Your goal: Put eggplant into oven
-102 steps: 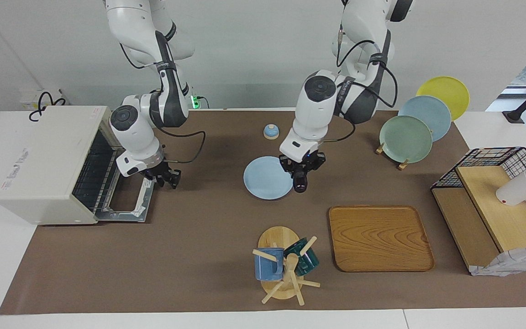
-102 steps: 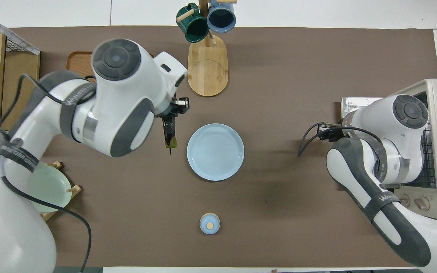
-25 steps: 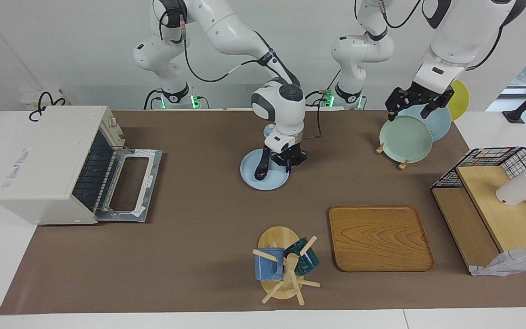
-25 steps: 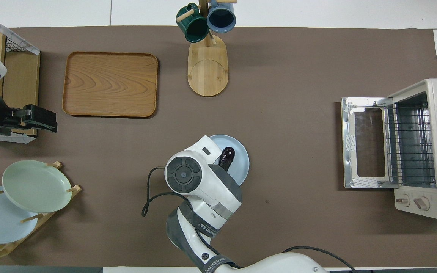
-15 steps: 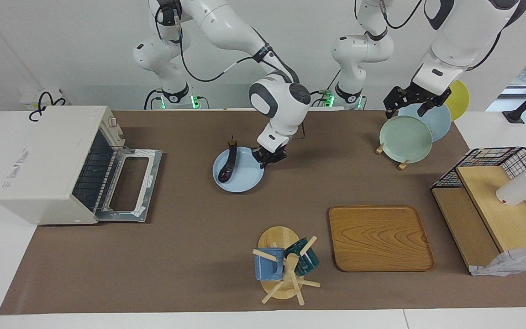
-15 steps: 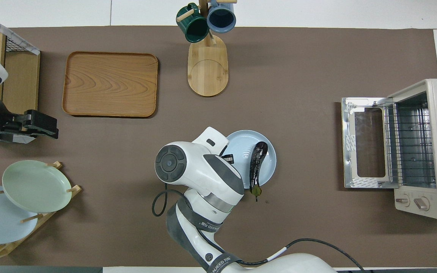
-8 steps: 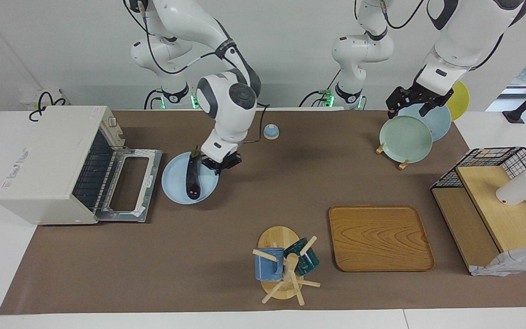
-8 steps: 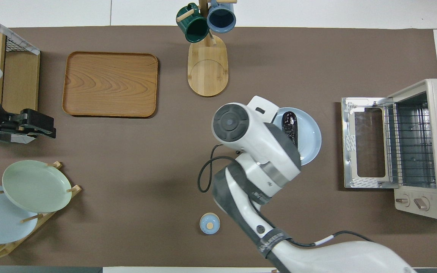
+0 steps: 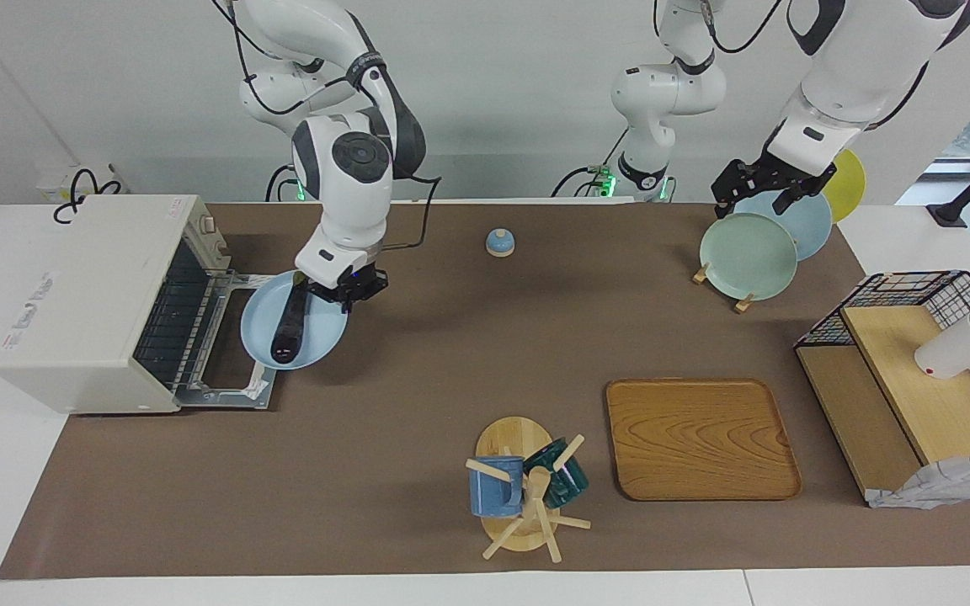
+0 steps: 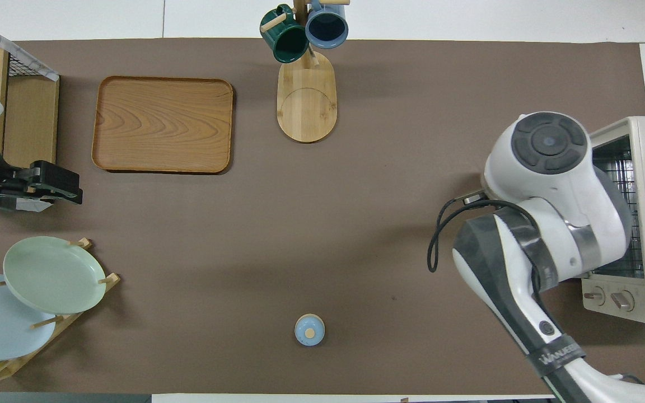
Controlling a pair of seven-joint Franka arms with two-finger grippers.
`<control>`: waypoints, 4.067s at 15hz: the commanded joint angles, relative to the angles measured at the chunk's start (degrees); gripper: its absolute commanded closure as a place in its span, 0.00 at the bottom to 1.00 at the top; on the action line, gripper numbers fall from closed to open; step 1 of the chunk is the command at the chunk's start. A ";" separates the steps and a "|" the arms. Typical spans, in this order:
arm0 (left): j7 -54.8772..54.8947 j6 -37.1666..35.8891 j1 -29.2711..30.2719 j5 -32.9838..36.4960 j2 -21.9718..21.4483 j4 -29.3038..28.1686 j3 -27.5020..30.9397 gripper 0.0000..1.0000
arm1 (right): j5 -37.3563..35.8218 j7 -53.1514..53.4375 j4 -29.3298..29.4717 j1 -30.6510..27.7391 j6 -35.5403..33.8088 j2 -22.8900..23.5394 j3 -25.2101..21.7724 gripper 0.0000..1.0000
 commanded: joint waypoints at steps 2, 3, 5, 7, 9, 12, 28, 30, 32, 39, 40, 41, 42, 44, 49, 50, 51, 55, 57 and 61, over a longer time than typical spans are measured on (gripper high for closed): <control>0.57 -0.66 1.08 -0.60 -0.09 0.47 -1.06 0.00 | -1.17 -5.20 -5.62 -6.01 2.08 -4.49 0.97 1.00; 0.57 -0.66 1.16 -0.60 -0.27 0.38 -1.06 0.00 | -1.17 -5.55 -6.15 -6.71 2.17 -4.58 0.97 1.00; 0.39 -0.40 0.73 -0.51 -0.18 0.47 -0.97 0.00 | -1.17 -8.61 -6.42 -9.52 2.26 -4.58 0.97 1.00; 0.30 -0.40 0.81 -0.51 -0.18 0.38 -0.98 0.00 | -0.65 -10.91 -6.85 -12.16 3.31 -4.58 0.97 1.00; 0.04 -0.31 1.16 -0.86 -0.18 0.29 -0.89 0.00 | -0.56 -13.88 -9.13 -14.61 6.02 -5.28 0.97 1.00; -0.40 1.26 1.16 -0.87 -0.18 0.56 -0.71 0.00 | -0.30 -18.82 -12.29 -18.40 10.43 -5.89 0.97 1.00; -0.22 1.09 0.72 -0.51 -0.18 0.56 -0.62 0.00 | 5.67 -18.39 -8.10 -14.55 6.32 -4.41 1.41 0.55; -0.22 1.09 0.72 -0.51 -0.27 0.47 -0.71 0.00 | 6.03 -17.16 -7.64 -13.15 7.79 -3.97 1.50 0.97; -0.22 1.18 0.81 -0.51 -0.18 0.47 -0.71 0.00 | 6.30 -10.25 -9.48 -10.16 11.30 -2.48 1.41 1.00; -0.66 1.27 1.16 -0.51 -0.36 0.21 -0.62 0.00 | 6.47 -4.50 -15.11 -9.53 21.33 1.04 1.41 1.00; -0.66 1.36 1.16 -0.51 -0.45 0.21 -0.62 0.00 | 6.47 -4.50 -15.29 -9.79 21.51 1.57 1.41 1.00; -0.66 1.36 1.25 -0.51 -0.45 0.21 -0.54 0.00 | 6.47 -4.59 -15.64 -10.58 21.68 1.75 1.41 1.00; -0.66 1.36 1.25 -0.60 -0.45 0.12 -0.45 0.00 | 6.47 -4.41 -16.43 -10.76 22.03 1.75 1.41 1.00; -0.66 1.36 1.25 -0.51 -0.62 0.12 -0.53 0.00 | 6.47 -4.32 -16.96 -10.67 23.00 1.75 1.41 1.00; -0.58 1.88 1.34 -0.60 -0.62 0.12 -0.45 0.00 | 6.73 -4.24 -18.28 -10.67 23.70 1.40 1.49 1.00; -0.58 1.88 1.34 -0.51 -0.62 0.12 -0.45 0.00 | 6.65 -4.24 -18.37 -10.67 23.79 1.40 1.50 1.00; -0.58 1.88 1.34 -0.51 -0.62 0.03 -0.45 0.00 | 6.65 -4.24 -18.80 -10.67 24.32 1.31 1.50 1.00; -0.49 1.97 1.43 -0.60 -0.62 0.03 -0.36 0.00 | 6.65 -4.32 -20.65 -10.76 26.61 1.05 1.50 1.00; -0.58 1.97 1.43 -0.51 -0.54 0.03 -0.36 0.00 | 6.65 -4.41 -20.65 -10.67 26.61 1.05 1.50 1.00; -0.58 1.97 1.34 -0.51 -0.62 0.03 -0.45 0.00 | 3.24 -4.85 -18.29 -9.97 25.12 1.57 1.32 1.00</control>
